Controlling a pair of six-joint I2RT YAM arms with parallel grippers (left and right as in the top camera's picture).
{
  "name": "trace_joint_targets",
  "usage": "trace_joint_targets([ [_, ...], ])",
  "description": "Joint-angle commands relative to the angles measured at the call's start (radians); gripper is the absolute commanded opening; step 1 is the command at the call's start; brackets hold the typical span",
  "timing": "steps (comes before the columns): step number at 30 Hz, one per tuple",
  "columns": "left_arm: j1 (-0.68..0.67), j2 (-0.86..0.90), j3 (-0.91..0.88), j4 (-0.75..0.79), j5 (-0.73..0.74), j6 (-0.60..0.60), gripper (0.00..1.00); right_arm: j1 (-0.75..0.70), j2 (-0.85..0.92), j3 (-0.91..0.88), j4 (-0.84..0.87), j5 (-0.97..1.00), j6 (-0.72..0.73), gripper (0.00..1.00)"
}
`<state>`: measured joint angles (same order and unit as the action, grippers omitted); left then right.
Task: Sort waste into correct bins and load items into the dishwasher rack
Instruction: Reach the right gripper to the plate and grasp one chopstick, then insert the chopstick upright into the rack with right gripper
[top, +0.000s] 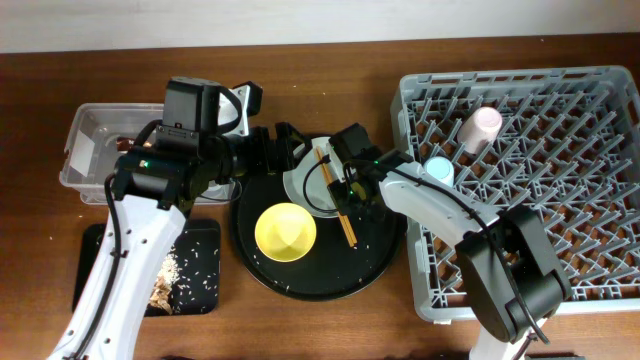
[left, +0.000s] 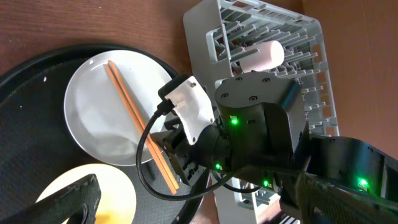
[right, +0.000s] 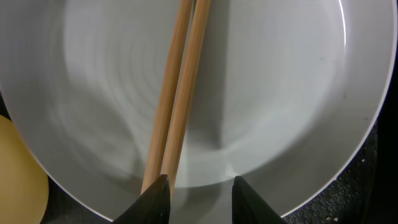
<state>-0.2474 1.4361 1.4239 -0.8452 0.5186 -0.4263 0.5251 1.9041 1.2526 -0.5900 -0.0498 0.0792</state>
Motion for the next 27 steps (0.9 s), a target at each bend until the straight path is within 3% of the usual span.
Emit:
trace_joint_targets([
  [1, 0.002, -0.004, -0.004, 0.002, -0.004, 0.013, 0.99, -0.001, 0.016, -0.013, 0.018, -0.027, 0.005, 0.32],
  [18, 0.002, -0.004, -0.004, 0.002, -0.004, 0.013, 0.99, -0.001, 0.016, -0.05, 0.053, -0.044, 0.005, 0.31],
  [20, 0.002, -0.004, -0.004, 0.002, -0.004, 0.013, 1.0, -0.001, 0.016, -0.043, 0.064, -0.044, 0.005, 0.26],
  [23, 0.002, -0.004, -0.004, 0.002, -0.004, 0.013, 0.99, -0.001, 0.015, -0.029, 0.063, -0.044, 0.005, 0.08],
  [27, 0.002, -0.004, -0.004, 0.002, -0.004, 0.013, 0.99, -0.003, 0.005, -0.025, 0.059, -0.043, 0.005, 0.04],
])
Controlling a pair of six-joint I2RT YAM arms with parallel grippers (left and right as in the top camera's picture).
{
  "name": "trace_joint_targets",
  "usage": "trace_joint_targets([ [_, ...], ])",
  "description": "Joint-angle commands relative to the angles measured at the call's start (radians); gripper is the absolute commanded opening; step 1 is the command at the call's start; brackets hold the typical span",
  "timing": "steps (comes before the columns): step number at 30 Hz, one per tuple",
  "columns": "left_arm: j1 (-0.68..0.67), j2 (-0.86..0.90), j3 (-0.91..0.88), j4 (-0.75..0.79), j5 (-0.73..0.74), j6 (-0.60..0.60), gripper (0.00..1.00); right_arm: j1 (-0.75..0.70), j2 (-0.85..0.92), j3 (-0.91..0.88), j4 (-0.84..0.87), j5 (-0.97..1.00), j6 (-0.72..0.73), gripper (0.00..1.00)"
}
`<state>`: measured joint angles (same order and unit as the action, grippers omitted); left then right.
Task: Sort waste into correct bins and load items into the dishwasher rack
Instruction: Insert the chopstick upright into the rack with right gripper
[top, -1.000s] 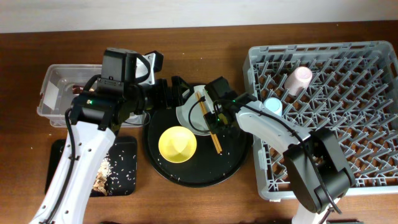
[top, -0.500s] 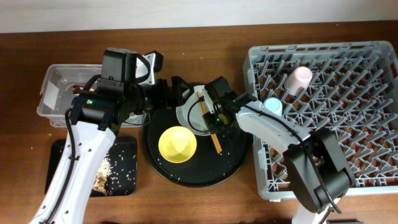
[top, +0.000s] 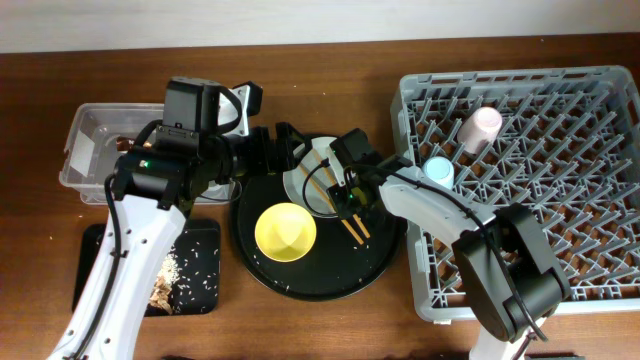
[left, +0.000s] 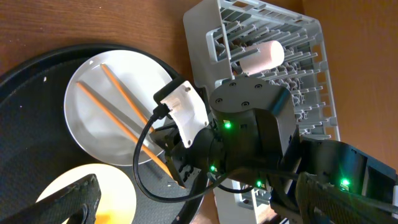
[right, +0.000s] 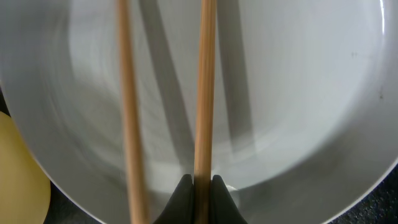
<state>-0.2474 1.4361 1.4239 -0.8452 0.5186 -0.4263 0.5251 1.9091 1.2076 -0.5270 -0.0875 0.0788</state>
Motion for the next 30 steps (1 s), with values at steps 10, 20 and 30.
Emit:
trace_joint_targets([
  [10, 0.002, -0.004, -0.004, 0.002, -0.004, 0.013, 0.99, -0.265, -0.324, 0.214, -0.345, -0.005, -0.029, 0.04],
  [20, 0.002, -0.004, -0.004, 0.002, -0.004, 0.013, 0.99, -0.846, -0.39, 0.222, -0.542, -0.005, -0.26, 0.04],
  [30, 0.002, -0.004, -0.004, 0.002, -0.004, 0.013, 0.99, -0.874, -0.152, 0.222, -0.526, 0.13, -0.462, 0.04],
])
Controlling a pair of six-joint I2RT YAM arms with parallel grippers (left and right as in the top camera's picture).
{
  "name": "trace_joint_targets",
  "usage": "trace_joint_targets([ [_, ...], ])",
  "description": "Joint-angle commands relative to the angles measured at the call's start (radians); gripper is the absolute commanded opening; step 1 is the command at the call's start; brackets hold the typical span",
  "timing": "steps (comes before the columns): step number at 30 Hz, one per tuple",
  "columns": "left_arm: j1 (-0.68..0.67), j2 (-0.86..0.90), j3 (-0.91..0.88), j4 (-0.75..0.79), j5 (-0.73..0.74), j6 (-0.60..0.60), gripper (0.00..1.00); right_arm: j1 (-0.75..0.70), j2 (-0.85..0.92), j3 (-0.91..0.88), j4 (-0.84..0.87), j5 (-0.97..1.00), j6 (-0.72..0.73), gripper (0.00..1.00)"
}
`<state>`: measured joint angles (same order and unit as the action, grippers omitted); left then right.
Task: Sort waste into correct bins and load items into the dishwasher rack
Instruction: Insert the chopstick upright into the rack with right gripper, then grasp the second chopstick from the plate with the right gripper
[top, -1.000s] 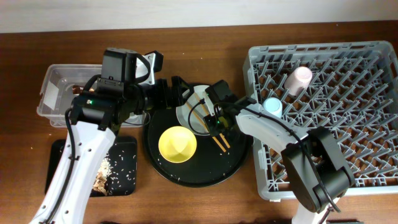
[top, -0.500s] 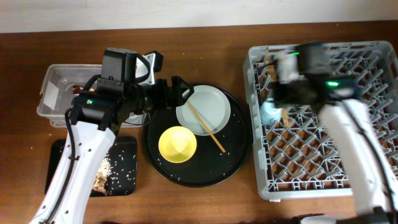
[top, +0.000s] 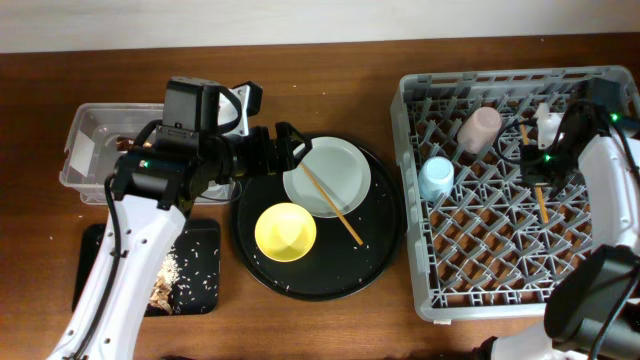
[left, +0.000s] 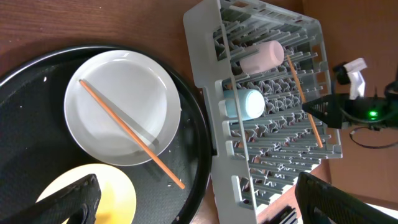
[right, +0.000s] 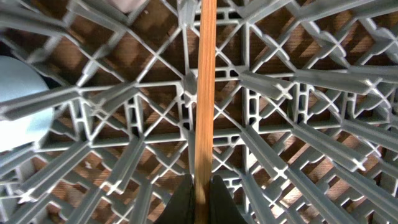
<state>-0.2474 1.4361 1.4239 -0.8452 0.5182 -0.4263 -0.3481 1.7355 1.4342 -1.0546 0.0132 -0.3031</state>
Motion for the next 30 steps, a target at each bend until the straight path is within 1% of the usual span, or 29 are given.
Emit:
trace_joint_targets([
  [1, 0.002, -0.004, -0.004, 0.002, -0.003, 0.013, 0.99, -0.001, 0.024, -0.005, 0.009, 0.038, -0.093, 0.04],
  [3, 0.002, -0.004, -0.004, 0.002, -0.004, 0.013, 0.99, -0.001, 0.025, -0.004, 0.024, 0.08, -0.094, 0.04],
  [6, 0.002, -0.004, -0.004, 0.002, -0.004, 0.013, 0.99, -0.001, 0.025, -0.004, 0.03, 0.09, -0.131, 0.04],
  [11, 0.002, -0.004, -0.004, 0.002, -0.003, 0.013, 0.99, -0.001, 0.025, -0.004, 0.042, 0.09, -0.131, 0.04],
  [12, 0.002, -0.004, -0.004, 0.002, -0.004, 0.013, 0.99, -0.001, 0.025, -0.004, 0.046, 0.09, -0.13, 0.17],
  [13, 0.002, -0.004, -0.004, 0.002, -0.004, 0.013, 0.99, -0.002, 0.025, -0.004, 0.048, 0.09, -0.13, 0.37],
  [14, 0.002, -0.004, -0.004, 0.002, -0.004, 0.013, 0.99, -0.001, 0.025, -0.004, 0.055, 0.089, -0.129, 0.46],
  [17, 0.002, -0.004, -0.004, 0.002, -0.004, 0.013, 0.99, -0.001, 0.025, -0.004, 0.058, 0.089, -0.126, 0.47],
  [18, 0.002, -0.004, -0.004, 0.002, -0.004, 0.013, 0.99, -0.001, 0.025, -0.003, 0.057, 0.089, -0.063, 0.51],
  [19, 0.002, -0.004, -0.004, 0.002, -0.004, 0.013, 0.99, 0.002, 0.023, 0.004, 0.053, 0.083, -0.007, 0.51],
  [20, 0.002, -0.004, -0.004, 0.002, -0.004, 0.013, 0.99, 0.009, 0.016, 0.017, 0.042, 0.034, 0.041, 0.51],
  [21, 0.002, -0.004, -0.004, 0.002, -0.004, 0.013, 0.99, 0.023, 0.0, 0.037, 0.023, -0.084, 0.082, 0.51],
  [22, 0.002, -0.004, -0.004, 0.002, -0.003, 0.013, 0.99, 0.037, -0.018, 0.063, -0.009, -0.222, 0.085, 0.5],
  [23, 0.002, -0.004, -0.004, 0.002, -0.003, 0.013, 0.99, 0.06, -0.04, 0.106, -0.065, -0.409, 0.091, 0.5],
  [24, 0.002, -0.004, -0.004, 0.002, -0.004, 0.013, 0.99, 0.089, -0.057, 0.137, -0.114, -0.547, 0.11, 0.5],
  [26, 0.002, -0.004, -0.004, 0.002, -0.004, 0.013, 0.99, 0.166, -0.079, 0.15, -0.162, -0.661, 0.11, 0.55],
  [27, 0.002, -0.004, -0.004, 0.002, -0.004, 0.013, 0.99, 0.203, -0.08, 0.15, -0.169, -0.664, 0.11, 0.57],
  [28, 0.002, -0.004, -0.004, 0.002, -0.004, 0.013, 0.99, 0.254, -0.079, 0.146, -0.168, -0.664, 0.11, 0.61],
  [29, 0.002, -0.004, -0.004, 0.002, -0.004, 0.013, 0.99, 0.304, -0.077, 0.146, -0.161, -0.666, 0.11, 0.73],
  [30, 0.002, -0.004, -0.004, 0.002, -0.004, 0.013, 1.0, 0.356, -0.074, 0.146, -0.149, -0.686, 0.111, 0.98],
])
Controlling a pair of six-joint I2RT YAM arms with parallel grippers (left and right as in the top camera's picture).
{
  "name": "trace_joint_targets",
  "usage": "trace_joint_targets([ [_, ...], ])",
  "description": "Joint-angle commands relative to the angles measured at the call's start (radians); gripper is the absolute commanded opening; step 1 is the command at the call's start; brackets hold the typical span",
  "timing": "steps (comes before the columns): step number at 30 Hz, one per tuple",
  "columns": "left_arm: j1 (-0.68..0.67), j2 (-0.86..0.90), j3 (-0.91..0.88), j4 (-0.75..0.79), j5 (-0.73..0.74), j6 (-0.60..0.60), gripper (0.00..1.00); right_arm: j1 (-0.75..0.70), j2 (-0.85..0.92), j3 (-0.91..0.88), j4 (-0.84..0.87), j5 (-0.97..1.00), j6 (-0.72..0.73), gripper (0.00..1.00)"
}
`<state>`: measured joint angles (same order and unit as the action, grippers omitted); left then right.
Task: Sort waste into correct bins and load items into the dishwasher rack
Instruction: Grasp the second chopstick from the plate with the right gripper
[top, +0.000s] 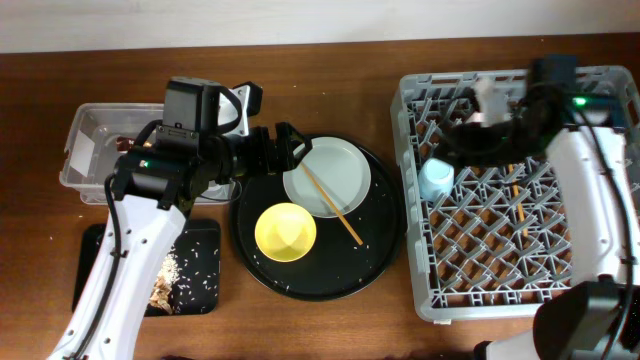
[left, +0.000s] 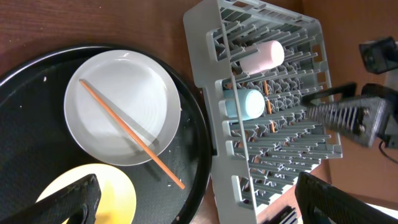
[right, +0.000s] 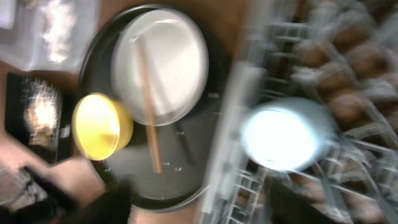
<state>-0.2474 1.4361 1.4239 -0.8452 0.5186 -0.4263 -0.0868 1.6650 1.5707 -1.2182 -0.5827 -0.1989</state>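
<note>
One wooden chopstick (top: 330, 205) lies across the white plate (top: 335, 165) on the round black tray (top: 385, 250), beside a yellow bowl (top: 285, 230). A second chopstick (top: 517, 205) lies in the grey dishwasher rack (top: 500, 300). My right gripper (top: 455, 140) hangs open and empty over the rack's left part; its own view is blurred and shows the plate (right: 161, 62) and the blue cup (right: 286, 134). Just left of the plate my left gripper (top: 285, 145) is open and empty.
A blue cup (top: 435, 178) and a pink cup (left: 261, 56) rest in the rack. At far left stands a clear plastic bin (top: 85, 125). A flat black container (top: 205, 290) with food scraps lies at the front left.
My right gripper was shut on a chopstick over the rack's right part. Now it is open, farther left over the rack, and that chopstick lies in the rack. The left arm is unmoved.
My right gripper stood open over two chopsticks on the plate. Then it was shut on one of them, the other left askew on the plate. Later it held that chopstick over the rack. Now the chopstick lies in the rack and the gripper is open.
</note>
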Motion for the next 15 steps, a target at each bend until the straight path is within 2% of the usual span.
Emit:
trace_joint_targets([
  [1, 0.002, -0.004, -0.004, 0.002, -0.004, 0.013, 0.99, 0.132, 0.0, 0.01, 0.026, -0.103, 0.008, 0.99],
  [2, 0.002, -0.004, -0.004, 0.002, -0.004, 0.013, 0.99, 0.175, 0.008, 0.01, 0.033, -0.101, 0.025, 0.98],
  [3, 0.002, -0.004, -0.004, 0.002, -0.004, 0.013, 0.99, 0.212, 0.02, 0.01, 0.033, -0.097, 0.025, 0.93],
  [4, 0.002, -0.004, -0.004, 0.002, -0.004, 0.013, 0.99, 0.248, 0.033, 0.008, 0.033, -0.068, 0.025, 0.66],
  [5, 0.002, -0.004, -0.004, 0.002, -0.004, 0.013, 0.99, 0.271, 0.043, 0.002, 0.037, -0.047, 0.025, 0.5],
  [8, 0.002, -0.004, -0.004, 0.002, -0.004, 0.013, 0.99, 0.374, 0.095, -0.044, 0.103, -0.003, 0.026, 0.35],
  [10, 0.002, -0.004, -0.004, 0.002, -0.004, 0.013, 0.99, 0.412, 0.122, -0.064, 0.163, -0.002, 0.026, 0.33],
  [11, 0.002, -0.004, -0.004, 0.002, -0.004, 0.013, 0.99, 0.438, 0.141, -0.084, 0.22, 0.032, 0.072, 0.32],
  [15, 0.002, -0.004, -0.004, 0.002, -0.004, 0.013, 1.0, 0.517, 0.19, -0.114, 0.317, 0.136, 0.137, 0.34],
])
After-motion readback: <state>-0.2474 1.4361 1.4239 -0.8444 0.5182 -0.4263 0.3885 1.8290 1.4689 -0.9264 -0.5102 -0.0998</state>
